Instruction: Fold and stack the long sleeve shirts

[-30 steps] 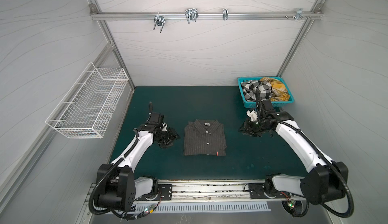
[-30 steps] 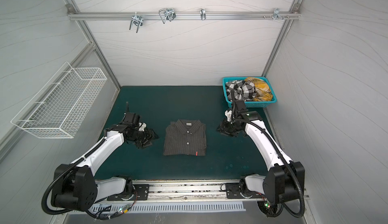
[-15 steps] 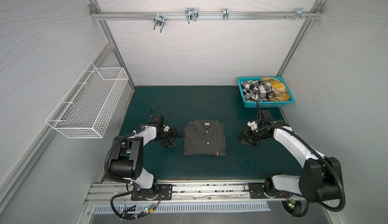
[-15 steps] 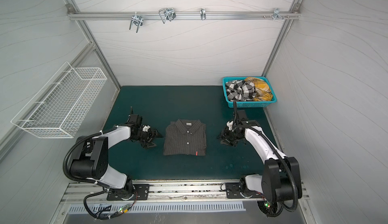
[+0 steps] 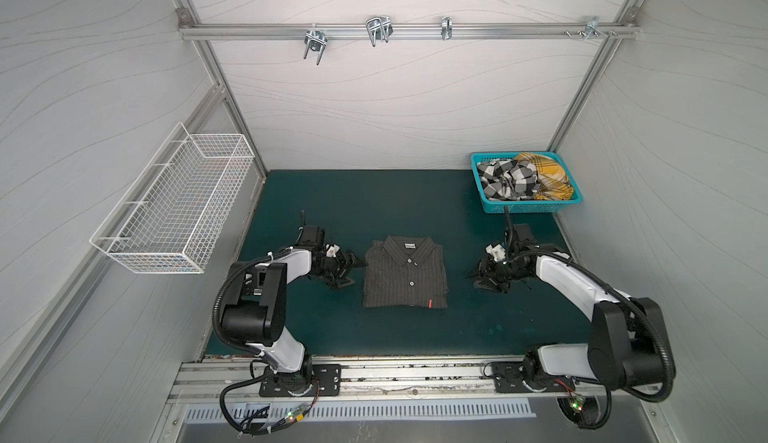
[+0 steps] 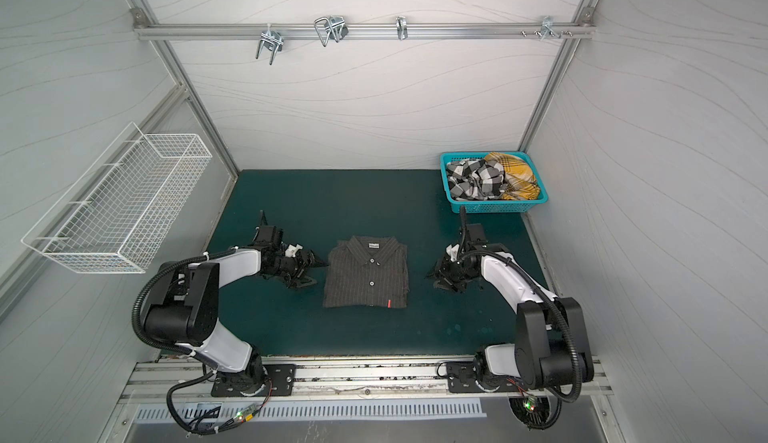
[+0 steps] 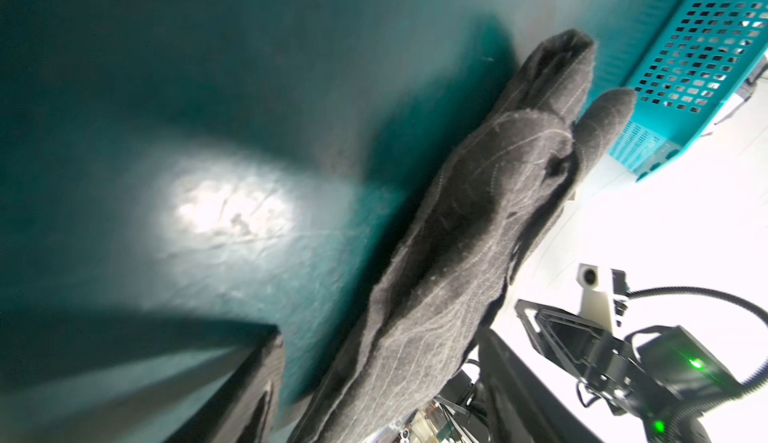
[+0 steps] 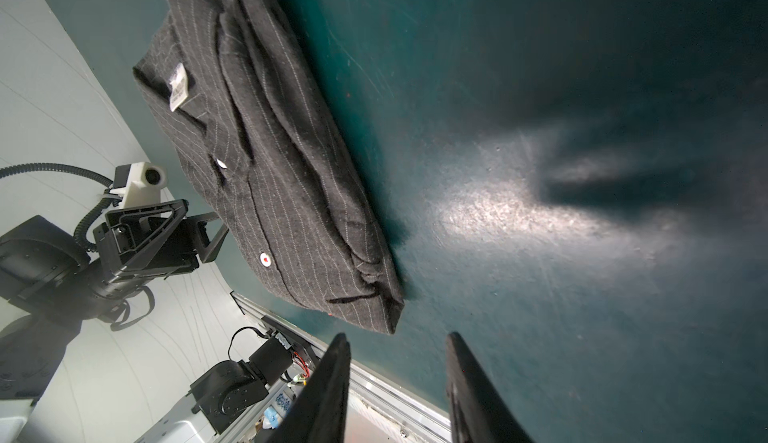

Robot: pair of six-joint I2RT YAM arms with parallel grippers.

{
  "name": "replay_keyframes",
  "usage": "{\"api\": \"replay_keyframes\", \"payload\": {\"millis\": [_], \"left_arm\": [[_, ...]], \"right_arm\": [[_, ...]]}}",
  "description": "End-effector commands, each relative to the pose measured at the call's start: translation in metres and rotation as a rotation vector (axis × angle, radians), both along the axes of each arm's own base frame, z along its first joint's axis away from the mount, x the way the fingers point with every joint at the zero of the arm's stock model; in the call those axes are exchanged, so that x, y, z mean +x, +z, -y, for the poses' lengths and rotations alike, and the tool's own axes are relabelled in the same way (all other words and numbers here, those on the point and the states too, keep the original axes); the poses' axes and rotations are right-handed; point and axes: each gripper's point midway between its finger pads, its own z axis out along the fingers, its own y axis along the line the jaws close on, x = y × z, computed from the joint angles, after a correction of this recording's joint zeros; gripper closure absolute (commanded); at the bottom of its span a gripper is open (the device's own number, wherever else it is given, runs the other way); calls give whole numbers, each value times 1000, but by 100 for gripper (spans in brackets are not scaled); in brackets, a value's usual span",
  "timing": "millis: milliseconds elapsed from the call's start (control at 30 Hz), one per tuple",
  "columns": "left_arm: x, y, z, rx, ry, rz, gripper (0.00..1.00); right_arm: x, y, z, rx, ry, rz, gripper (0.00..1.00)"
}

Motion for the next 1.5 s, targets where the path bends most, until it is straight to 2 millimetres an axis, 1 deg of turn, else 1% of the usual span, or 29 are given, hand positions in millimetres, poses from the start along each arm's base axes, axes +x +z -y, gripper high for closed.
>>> {"api": "replay_keyframes", "payload": {"millis": [0,100,167,300,400,467,567,667,800,900,1000,1100,1167,1267,1300,1433,1467], "left_arm": [[-6,-26,3,42,-17,-44,30],[-5,-33,13,39,-41,-51,36],[-4,-37,17,39,-49,-55,37],[3,-50,20,44,-32,-60,39],[8,-59,24,32,-29,-73,46],[12,-59,29,24,-32,-68,51],[19,-55,39,0,-55,-55,64],[25,-50,45,-1,-68,-44,76],[35,-40,44,15,-64,-22,89],[46,-27,45,21,-65,11,99],[56,-14,42,54,-79,38,100],[67,-3,30,136,-104,66,100],[75,1,13,192,-96,70,100],[88,6,-24,288,-56,61,100],[93,9,-40,335,-45,57,100],[119,29,-99,539,-30,79,100],[125,33,-110,582,-33,85,100]], "right_arm": [[5,-1,-4,31,-16,-5,60],[7,1,-3,26,-17,-4,61],[8,4,-4,29,-14,2,61],[6,7,-4,25,-6,6,61],[3,8,-3,21,1,6,62],[1,8,-2,19,4,6,62],[-1,9,-3,23,7,4,62],[-3,10,-3,24,12,3,63],[-6,11,-2,19,22,5,63],[-7,13,-1,14,28,14,64],[-6,14,-2,19,29,20,64],[-5,15,-3,27,29,23,65],[-4,17,-3,29,30,28,65],[-6,18,-3,31,34,36,65],[-7,18,-3,33,36,37,65],[-9,18,-5,48,42,36,65],[-9,18,-6,51,41,36,65]]}}
